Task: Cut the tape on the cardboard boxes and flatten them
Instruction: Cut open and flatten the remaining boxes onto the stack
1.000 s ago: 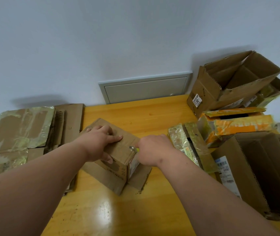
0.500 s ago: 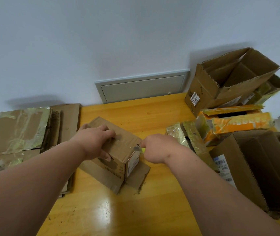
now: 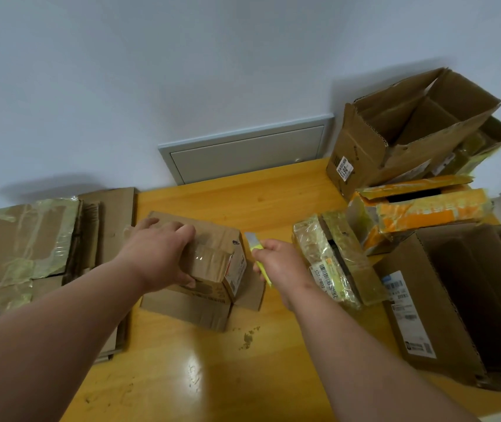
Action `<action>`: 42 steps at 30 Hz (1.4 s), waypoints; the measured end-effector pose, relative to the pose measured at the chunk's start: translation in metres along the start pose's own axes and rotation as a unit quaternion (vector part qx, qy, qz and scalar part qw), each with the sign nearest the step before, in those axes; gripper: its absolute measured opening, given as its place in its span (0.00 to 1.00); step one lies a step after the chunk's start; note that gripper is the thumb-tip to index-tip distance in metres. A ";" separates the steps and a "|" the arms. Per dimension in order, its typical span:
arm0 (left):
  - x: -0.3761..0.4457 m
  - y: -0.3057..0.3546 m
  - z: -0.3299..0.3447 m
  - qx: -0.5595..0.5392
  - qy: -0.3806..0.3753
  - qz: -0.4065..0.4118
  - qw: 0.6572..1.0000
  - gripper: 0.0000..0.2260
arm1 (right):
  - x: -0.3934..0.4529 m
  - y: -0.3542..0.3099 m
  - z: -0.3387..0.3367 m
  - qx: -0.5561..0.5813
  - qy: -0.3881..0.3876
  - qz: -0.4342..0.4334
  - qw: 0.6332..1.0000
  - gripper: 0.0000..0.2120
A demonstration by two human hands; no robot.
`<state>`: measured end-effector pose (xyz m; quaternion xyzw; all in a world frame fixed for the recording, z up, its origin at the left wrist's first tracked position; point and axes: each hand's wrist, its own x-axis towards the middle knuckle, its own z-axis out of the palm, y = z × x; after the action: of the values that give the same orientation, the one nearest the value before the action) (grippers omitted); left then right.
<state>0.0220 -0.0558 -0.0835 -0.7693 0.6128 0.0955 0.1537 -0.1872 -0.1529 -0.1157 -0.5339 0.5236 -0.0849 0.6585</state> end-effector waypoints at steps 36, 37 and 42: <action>0.009 -0.001 0.012 -0.035 0.002 0.020 0.999 0.30 | 0.015 0.026 0.026 0.175 -0.034 0.022 0.984 0.20; 0.009 -0.002 0.012 -0.036 0.002 0.020 0.999 0.30 | 0.015 0.027 0.027 0.201 -0.041 0.028 0.978 0.20; 0.007 -0.002 0.011 -0.011 0.004 0.033 0.999 0.28 | 0.009 0.035 0.034 0.193 -0.044 0.020 0.980 0.19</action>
<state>0.0259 -0.0581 -0.0962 -0.7506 0.6374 0.1041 0.1394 -0.1722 -0.1231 -0.1527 -0.3894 0.4782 -0.1476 0.7732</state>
